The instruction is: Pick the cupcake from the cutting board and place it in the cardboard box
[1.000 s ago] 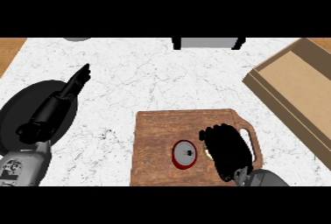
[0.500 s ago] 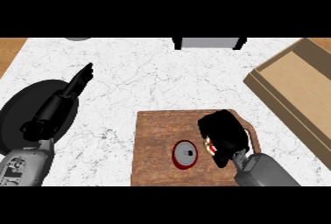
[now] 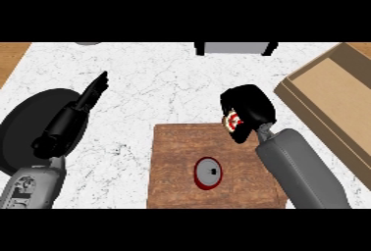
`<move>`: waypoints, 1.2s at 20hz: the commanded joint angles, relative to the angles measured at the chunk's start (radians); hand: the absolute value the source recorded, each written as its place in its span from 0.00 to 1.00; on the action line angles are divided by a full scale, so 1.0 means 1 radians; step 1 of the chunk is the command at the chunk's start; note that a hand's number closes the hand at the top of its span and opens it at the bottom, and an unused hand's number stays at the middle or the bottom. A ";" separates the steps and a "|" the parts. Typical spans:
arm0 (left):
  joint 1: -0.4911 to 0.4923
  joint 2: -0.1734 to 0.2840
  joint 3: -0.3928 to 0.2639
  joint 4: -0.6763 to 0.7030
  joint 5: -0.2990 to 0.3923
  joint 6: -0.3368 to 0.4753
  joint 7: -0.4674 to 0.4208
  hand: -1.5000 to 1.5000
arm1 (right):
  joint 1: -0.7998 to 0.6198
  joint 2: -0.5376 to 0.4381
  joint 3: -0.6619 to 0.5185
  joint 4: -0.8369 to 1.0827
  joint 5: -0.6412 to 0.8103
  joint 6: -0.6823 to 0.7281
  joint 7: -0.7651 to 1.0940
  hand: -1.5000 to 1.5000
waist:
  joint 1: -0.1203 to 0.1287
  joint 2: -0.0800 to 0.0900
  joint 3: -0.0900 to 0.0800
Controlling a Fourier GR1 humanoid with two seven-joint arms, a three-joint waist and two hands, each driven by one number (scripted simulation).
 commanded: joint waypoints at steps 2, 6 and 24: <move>-0.007 0.029 0.043 0.065 0.026 -0.045 -0.041 0.50 | -0.049 -0.046 -0.032 -0.070 0.056 -0.059 -0.041 1.00 | -0.011 -0.003 -0.001; -0.027 0.017 0.032 -0.011 0.005 -0.025 0.033 0.50 | -0.106 -0.044 -0.065 -0.227 0.062 0.046 0.055 1.00 | -0.014 -0.007 -0.001; 0.021 -0.043 -0.003 -0.043 -0.052 0.018 0.005 0.50 | -0.186 -0.227 -0.618 -0.070 -0.026 -0.123 0.200 1.00 | -0.002 0.001 0.000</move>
